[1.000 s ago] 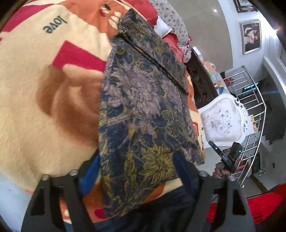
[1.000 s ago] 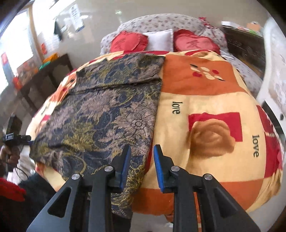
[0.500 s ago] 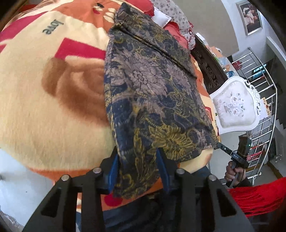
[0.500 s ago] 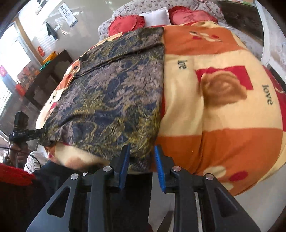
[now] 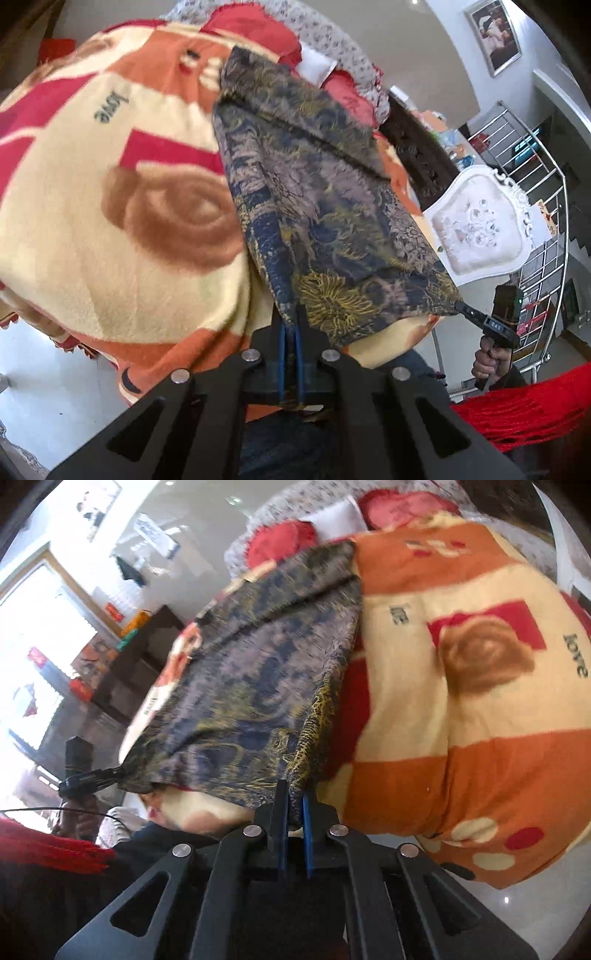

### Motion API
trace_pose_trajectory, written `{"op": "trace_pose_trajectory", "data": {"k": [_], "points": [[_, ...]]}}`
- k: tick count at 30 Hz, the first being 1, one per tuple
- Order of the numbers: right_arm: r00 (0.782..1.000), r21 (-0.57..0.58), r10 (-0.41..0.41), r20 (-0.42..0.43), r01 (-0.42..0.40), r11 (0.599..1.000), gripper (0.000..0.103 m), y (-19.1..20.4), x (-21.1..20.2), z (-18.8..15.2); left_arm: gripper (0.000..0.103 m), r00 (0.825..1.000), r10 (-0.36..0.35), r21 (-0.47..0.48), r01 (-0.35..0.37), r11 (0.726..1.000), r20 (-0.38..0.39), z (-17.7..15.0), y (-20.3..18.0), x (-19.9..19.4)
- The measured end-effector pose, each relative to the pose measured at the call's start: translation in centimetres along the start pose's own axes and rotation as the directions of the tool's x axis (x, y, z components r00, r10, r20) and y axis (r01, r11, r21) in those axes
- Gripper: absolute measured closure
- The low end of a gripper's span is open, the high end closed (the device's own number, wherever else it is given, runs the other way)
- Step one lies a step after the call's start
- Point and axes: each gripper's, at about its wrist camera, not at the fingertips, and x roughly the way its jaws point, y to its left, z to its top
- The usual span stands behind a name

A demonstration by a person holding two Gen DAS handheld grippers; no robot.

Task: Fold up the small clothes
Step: 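Lift and fold the shirt lengthwise with both grippers toward each other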

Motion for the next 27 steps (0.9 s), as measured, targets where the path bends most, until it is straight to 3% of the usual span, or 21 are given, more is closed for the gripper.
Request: {"op": "trace_pose_trajectory", "data": {"k": [7,13,17,22,27], "points": [[0.995,-0.113,0.096,-0.008,-0.096,0.989,0.095,2.5,-4.9,0.2,0.1,0.999,-0.013,0.02,0.012,1.0,0.049,-1.7,-1.2,-5.2],[0.985,-0.152,0.172,-0.023,-0.174,0.973,0.095,3.3,-9.4,-0.9,0.1,0.994,-0.087,-0.007,0.088,0.996,0.071,-3.9,-2.2,-8.8],[0.982,-0.155,0.179,0.062,-0.167,0.974,0.095,2.7,-9.3,0.8,0.1,0.974,-0.129,-0.048,0.14,0.989,0.186,-0.7,-1.9,-8.0],[0.975,-0.145,0.137,0.177,-0.112,0.983,0.095,1.4,-6.1,5.4,0.1,0.952,-0.07,-0.112,0.108,0.988,0.299,5.8,-0.6,-4.7],[0.964,-0.105,0.05,0.261,-0.023,0.994,0.095,-0.4,-1.9,11.0,0.1,0.937,0.009,-0.169,0.054,0.984,0.35,11.4,0.9,-0.8]]}}
